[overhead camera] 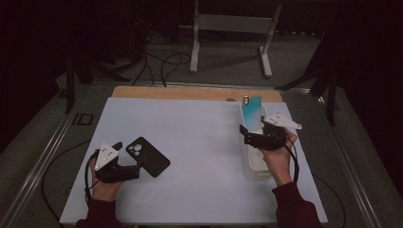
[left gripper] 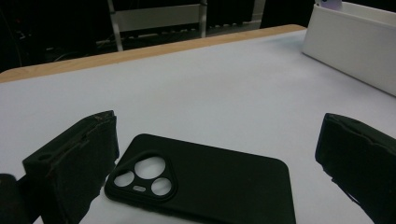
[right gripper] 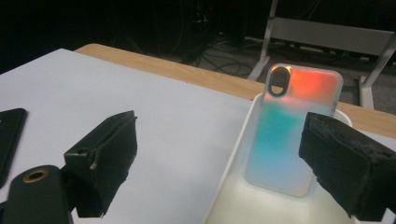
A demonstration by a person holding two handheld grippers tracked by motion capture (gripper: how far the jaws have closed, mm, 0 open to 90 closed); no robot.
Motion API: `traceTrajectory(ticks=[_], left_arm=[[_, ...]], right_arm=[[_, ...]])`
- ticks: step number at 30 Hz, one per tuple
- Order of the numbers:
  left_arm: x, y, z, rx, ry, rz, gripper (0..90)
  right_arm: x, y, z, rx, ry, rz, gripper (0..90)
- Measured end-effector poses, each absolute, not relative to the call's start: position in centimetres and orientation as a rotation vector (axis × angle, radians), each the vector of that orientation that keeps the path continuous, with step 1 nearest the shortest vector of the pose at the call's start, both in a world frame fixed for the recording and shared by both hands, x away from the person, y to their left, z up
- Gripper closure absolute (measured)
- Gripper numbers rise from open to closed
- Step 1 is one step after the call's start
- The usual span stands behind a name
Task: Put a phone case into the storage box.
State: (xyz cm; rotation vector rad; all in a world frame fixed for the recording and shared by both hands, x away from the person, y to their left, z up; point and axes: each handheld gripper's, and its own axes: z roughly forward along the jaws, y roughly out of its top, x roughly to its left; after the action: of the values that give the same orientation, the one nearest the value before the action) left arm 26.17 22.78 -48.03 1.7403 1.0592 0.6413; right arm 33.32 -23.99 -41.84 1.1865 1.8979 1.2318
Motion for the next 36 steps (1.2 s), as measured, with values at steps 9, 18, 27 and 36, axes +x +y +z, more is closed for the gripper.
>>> traceTrajectory(ticks=[9, 18, 27, 36], left_arm=[[26.3, 22.6, -48.1, 1.749, 1.058, 0.640, 0.1], [26.4, 22.5, -48.1, 1.750, 1.064, 0.634, 0.1], [26.5, 22.1, -47.9, 1.755, 1.063, 0.632, 0.0], [27.0, 21.6, -47.3, 1.770, 1.052, 0.631, 0.0]], right_arm=[[31.0, -24.3, -42.3, 1.175, 1.863, 1.287, 11.4], [29.5, -24.5, -43.0, 1.149, 1.849, 1.334, 11.8], [28.1, -25.0, -43.8, 1.141, 1.816, 1.368, 11.6], [27.4, -25.3, -44.0, 1.139, 1.806, 1.372, 9.4]])
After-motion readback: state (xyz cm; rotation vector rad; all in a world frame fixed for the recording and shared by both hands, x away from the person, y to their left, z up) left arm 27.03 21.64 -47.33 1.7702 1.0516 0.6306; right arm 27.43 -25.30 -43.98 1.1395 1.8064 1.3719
